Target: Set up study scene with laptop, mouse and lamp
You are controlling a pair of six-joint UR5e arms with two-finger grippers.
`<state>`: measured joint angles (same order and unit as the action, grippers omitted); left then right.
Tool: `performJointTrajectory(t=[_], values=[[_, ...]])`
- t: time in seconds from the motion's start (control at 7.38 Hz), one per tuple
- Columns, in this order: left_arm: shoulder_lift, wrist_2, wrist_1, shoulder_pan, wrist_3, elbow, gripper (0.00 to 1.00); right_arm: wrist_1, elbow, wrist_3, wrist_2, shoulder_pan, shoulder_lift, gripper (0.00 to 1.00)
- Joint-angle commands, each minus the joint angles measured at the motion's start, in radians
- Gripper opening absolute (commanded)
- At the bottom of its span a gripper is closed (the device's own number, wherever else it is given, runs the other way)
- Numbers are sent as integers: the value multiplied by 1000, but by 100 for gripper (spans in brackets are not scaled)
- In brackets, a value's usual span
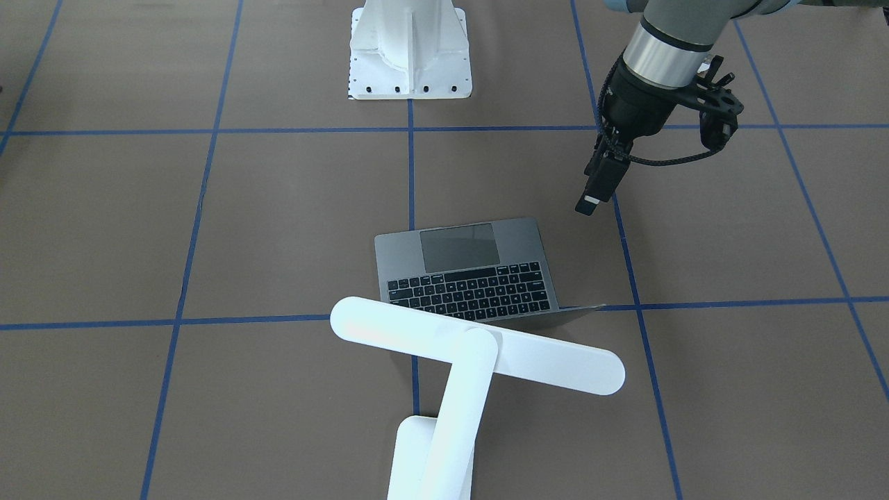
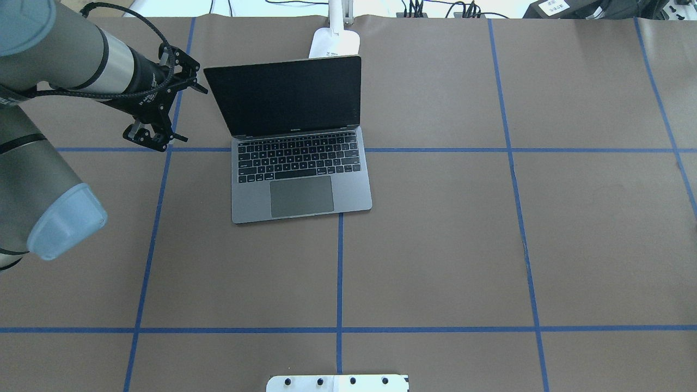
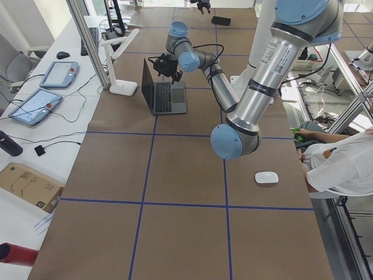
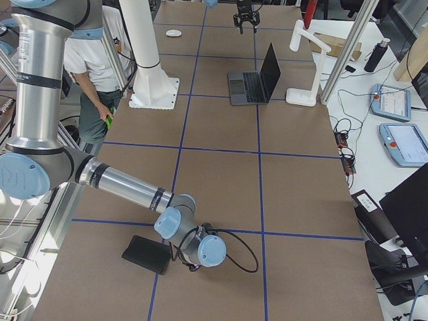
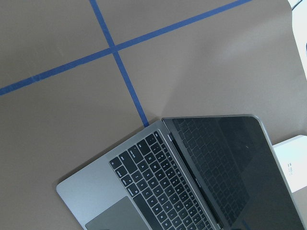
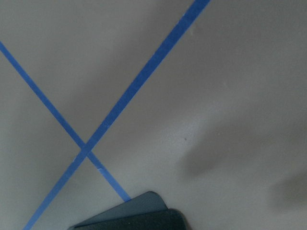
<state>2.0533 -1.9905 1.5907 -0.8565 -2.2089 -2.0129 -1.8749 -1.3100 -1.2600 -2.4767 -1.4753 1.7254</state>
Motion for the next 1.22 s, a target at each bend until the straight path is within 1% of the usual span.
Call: performJointTrajectory(t=[0.0,0.14,0.95,1.08], values=[[2,2,0,1,0,-3,89,-12,15,-7,-5,29,8,86],[4,4,0,-1,0,-3,89,-12,14,-7,-5,42,6,81],[5,6,0,1,-3,-3,91,-6,9,-15,2,47,10,82],[4,18,-2,2,-3,-3,91,-3,5,-16,8,47,16,82]])
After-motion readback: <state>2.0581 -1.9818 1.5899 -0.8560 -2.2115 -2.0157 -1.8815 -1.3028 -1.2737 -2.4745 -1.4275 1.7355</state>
